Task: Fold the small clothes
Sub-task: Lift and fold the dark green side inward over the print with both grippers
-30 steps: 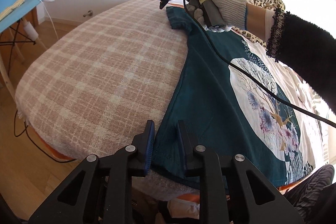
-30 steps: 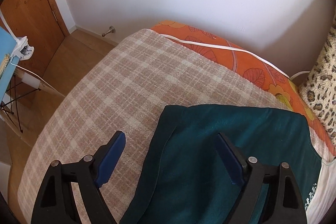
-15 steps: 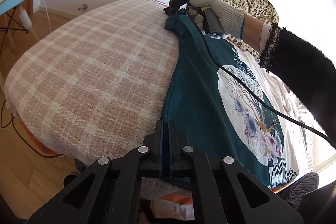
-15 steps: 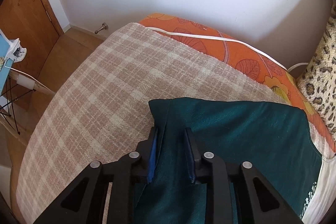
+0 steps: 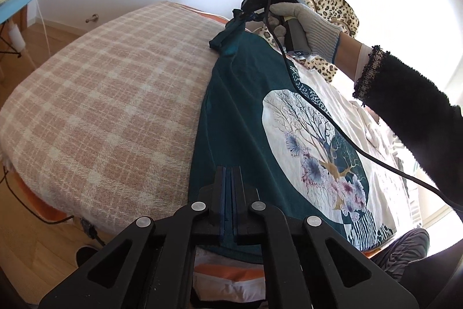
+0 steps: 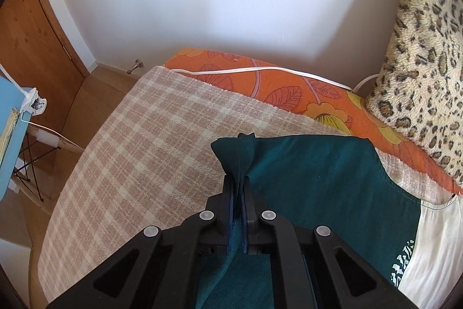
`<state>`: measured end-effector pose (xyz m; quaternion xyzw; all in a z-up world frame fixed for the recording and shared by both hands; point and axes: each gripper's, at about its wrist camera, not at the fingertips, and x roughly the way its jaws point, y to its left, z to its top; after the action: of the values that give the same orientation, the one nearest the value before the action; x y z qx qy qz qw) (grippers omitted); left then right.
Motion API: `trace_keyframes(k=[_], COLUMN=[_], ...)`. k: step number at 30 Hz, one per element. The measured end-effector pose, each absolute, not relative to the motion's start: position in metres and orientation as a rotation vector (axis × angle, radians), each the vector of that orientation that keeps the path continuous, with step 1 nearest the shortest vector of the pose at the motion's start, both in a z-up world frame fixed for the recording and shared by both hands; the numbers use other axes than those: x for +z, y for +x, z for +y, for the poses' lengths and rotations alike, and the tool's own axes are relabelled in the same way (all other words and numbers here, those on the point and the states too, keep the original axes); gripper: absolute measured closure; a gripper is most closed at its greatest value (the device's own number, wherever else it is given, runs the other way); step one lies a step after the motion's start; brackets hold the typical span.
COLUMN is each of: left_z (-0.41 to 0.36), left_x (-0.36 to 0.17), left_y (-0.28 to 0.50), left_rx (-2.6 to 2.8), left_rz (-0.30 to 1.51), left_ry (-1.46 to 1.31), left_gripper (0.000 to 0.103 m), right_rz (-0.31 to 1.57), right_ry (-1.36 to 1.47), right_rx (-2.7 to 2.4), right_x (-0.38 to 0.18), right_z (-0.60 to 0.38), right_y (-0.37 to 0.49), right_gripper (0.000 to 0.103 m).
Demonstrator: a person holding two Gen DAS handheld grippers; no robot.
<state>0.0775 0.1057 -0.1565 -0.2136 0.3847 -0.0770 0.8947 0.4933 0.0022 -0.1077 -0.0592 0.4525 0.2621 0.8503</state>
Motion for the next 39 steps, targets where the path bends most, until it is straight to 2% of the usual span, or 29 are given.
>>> trace_keyframes(k=[6, 8, 9, 10, 11, 18, 20, 21, 22, 30, 34, 39], left_z=[0.084, 0.090, 0.095, 0.101, 0.105, 0.111, 0.105, 0.101, 0.100, 0.105, 0.079, 0.025], left_x=[-0.142, -0.143, -0.147, -0.152, -0.157, -0.179, -0.179, -0.179, -0.179, -0.148, -0.123, -0.119], left_y=[0.072, 0.073, 0.075, 0.077, 0.077, 0.086, 0.086, 0.086, 0.086, 0.066, 0.061, 0.069], left_rx=[-0.109, -0.072, -0.048, -0.003, 0.035, 0.108, 0.083, 0.067, 0.041, -0.130, -0.236, -0.402], left_rz=[0.749, 0.756, 0.775, 0.793, 0.811, 0.879, 0.876, 0.870, 0.864, 0.737, 0.678, 0.712], left_ry=[-0.251, -0.227, -0.233, -0.228, -0.226, -0.187, -0.162, -0.155, -0.161, -0.370, -0.335, -0.234], left_gripper=[0.101, 0.098, 0.087, 0.071, 0.069, 0.068, 0.068, 0.075, 0.101, 0.102, 0.102, 0.102], right_rz=[0.927, 0.946, 0.947, 0.947, 0.947, 0.941, 0.940, 0.939, 0.938, 0.927, 0.889, 0.888], right_ry=[-0.054, -0.051, -0.046, -0.039, -0.033, -0.039, -0.032, -0.035, -0.038, -0.037, -0.050, 0.010], right_rx=[0.516, 0.509, 0.512, 0.519, 0.525, 0.552, 0.558, 0.557, 0.557, 0.605, 0.617, 0.600], right_x=[-0.098, -0.104, -0.106, -0.107, -0.109, -0.110, -0.108, -0.108, -0.107, -0.102, -0.088, -0.083], right_z=[-0.058, -0.069, -0.071, -0.074, -0.076, -0.069, -0.068, -0.066, -0.065, -0.063, -0.083, -0.128], right_y=[0.491, 0.493, 0.495, 0.495, 0.495, 0.491, 0.492, 0.492, 0.493, 0.490, 0.488, 0.496], right_gripper=[0.102, 0.102, 0.102, 0.102, 0.102, 0.102, 0.102, 0.102, 0.102, 0.102, 0.102, 0.102])
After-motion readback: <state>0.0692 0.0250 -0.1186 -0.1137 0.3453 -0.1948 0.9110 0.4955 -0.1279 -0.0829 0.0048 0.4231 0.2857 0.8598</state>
